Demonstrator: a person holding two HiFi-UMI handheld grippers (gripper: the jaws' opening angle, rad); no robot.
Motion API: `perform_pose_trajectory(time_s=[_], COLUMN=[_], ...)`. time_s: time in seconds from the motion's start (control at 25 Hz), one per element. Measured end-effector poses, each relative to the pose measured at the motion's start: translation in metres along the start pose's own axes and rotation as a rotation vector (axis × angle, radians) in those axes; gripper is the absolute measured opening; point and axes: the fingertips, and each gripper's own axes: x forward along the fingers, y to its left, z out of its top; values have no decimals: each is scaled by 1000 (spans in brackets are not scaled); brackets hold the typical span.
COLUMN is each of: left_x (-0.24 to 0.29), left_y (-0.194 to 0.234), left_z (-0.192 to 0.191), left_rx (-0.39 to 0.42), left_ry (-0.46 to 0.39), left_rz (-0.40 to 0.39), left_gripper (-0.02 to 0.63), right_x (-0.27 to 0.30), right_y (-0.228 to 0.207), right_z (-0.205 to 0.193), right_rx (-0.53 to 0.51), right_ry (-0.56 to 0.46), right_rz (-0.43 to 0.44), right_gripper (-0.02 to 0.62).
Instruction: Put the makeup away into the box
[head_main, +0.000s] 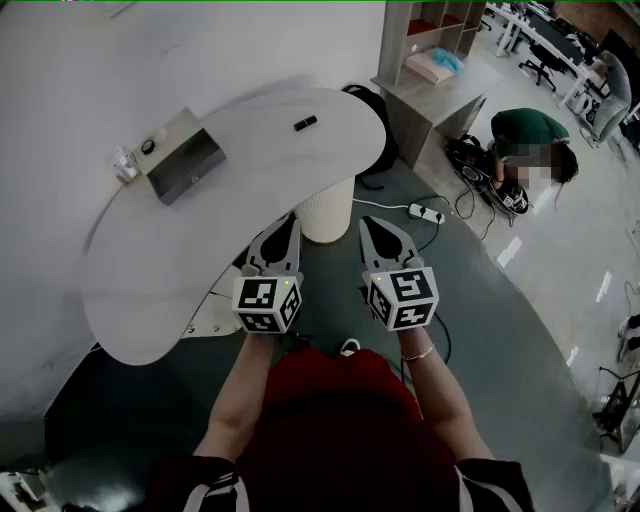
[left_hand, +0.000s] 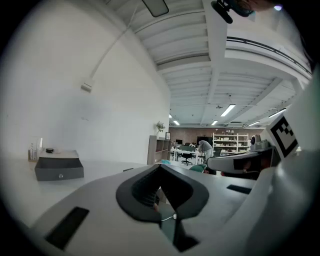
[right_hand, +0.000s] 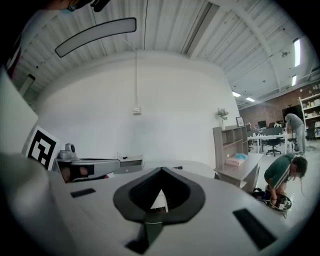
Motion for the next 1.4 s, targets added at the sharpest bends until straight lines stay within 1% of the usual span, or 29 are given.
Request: perform_pose_trajectory(time_s=[0.12,0.28,0.4,0.76,0.96,1.12,1.4], left_x=[6,7,6,6,13,26,66], left_y=[-6,-13,-16,-11,-1,7,25], left_z=[1,-2,3,6,10,8,8], left_rx=[0,-8,-7,-17,-13,-17,-11], left_ry=[-2,6,-6,-20,-21,-25,-24], left_rz=[3,5,7,58,64,52,47], left_gripper=[21,21,21,21,21,21,21], right_x=[-2,-6,-8,-8,1,12,44], right_y=[-7,-16,-21,-28,-28,-34,-49], right_z=[2,-1,-2,-4,-1,-4,-1], right_rx=[-5,23,22,20,25,25,17], right_ry=[-9,-4,0,17,14,21,41], right_rz=[1,-6,-5,9,14,1,-7], right_gripper=[14,14,14,15,15,15,15])
